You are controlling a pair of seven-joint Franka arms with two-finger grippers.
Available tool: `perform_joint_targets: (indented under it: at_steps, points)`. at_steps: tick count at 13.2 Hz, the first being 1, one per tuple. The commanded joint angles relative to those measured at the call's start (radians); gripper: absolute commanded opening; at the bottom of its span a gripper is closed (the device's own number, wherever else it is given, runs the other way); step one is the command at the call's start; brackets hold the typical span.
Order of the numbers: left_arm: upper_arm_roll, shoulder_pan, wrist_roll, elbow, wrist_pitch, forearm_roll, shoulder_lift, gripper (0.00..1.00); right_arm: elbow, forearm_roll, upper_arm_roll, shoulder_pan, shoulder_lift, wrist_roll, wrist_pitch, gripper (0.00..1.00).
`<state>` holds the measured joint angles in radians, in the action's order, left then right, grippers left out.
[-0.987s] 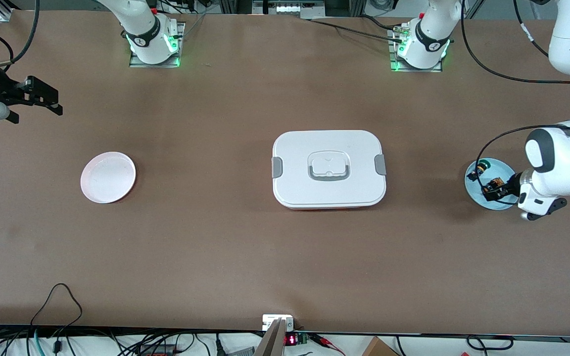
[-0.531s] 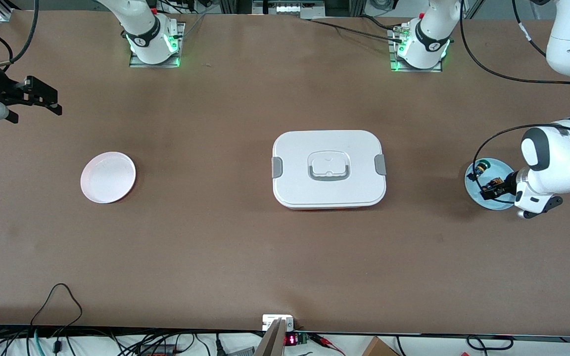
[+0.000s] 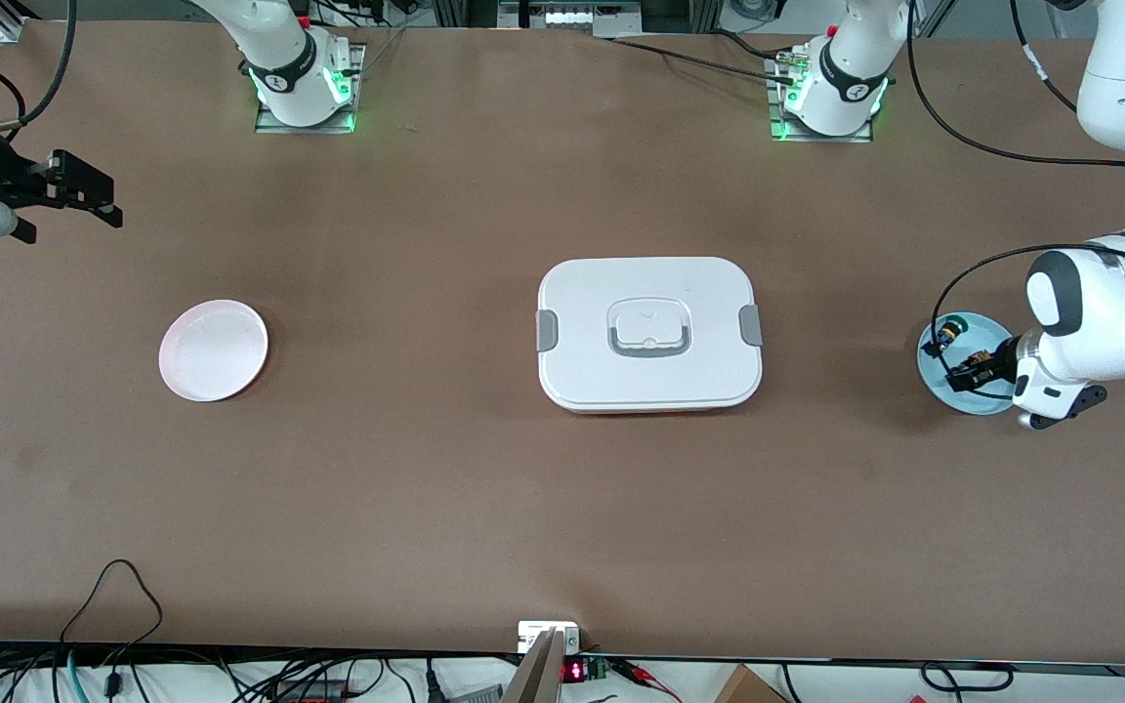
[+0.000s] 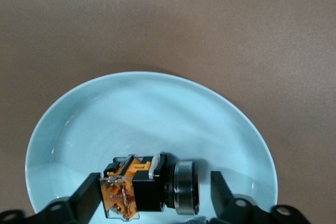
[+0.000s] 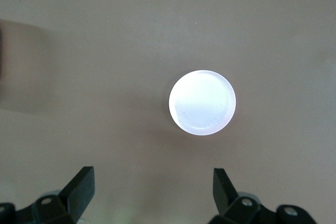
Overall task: Transfer orange switch to right arm and place
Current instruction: 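Lower the left gripper and grasp the orange switch, then lift the orange switch with the left gripper toward the white box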
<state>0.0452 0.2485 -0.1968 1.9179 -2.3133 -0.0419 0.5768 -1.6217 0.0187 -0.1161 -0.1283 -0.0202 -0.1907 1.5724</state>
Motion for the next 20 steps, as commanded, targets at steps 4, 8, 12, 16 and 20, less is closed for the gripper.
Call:
perform_joint_targets:
  at_steps: [4, 8, 12, 16, 20]
  points:
    - [-0.045, -0.005, -0.021, 0.006, 0.168, -0.019, -0.107, 0.27, 0.023, 0.015, 0.004, 0.006, 0.006, 0.007, -0.019, 1.00]
    - [-0.166, -0.006, -0.038, -0.211, 0.568, -0.019, -0.150, 0.23, 0.023, 0.014, 0.006, 0.004, 0.008, 0.007, -0.019, 1.00]
    - [-0.356, -0.011, -0.035, -0.446, 0.819, -0.016, -0.146, 0.20, 0.023, 0.015, 0.009, 0.003, 0.008, 0.007, -0.019, 1.00]
    - [-0.484, -0.009, 0.040, -0.503, 0.816, 0.194, -0.140, 0.20, 0.025, 0.015, 0.009, 0.006, 0.014, 0.005, -0.005, 1.00]
    - [-0.482, 0.000, 0.414, -0.520, 0.764, 0.619, -0.109, 0.20, 0.049, 0.056, 0.001, 0.010, 0.014, 0.001, -0.006, 1.00]
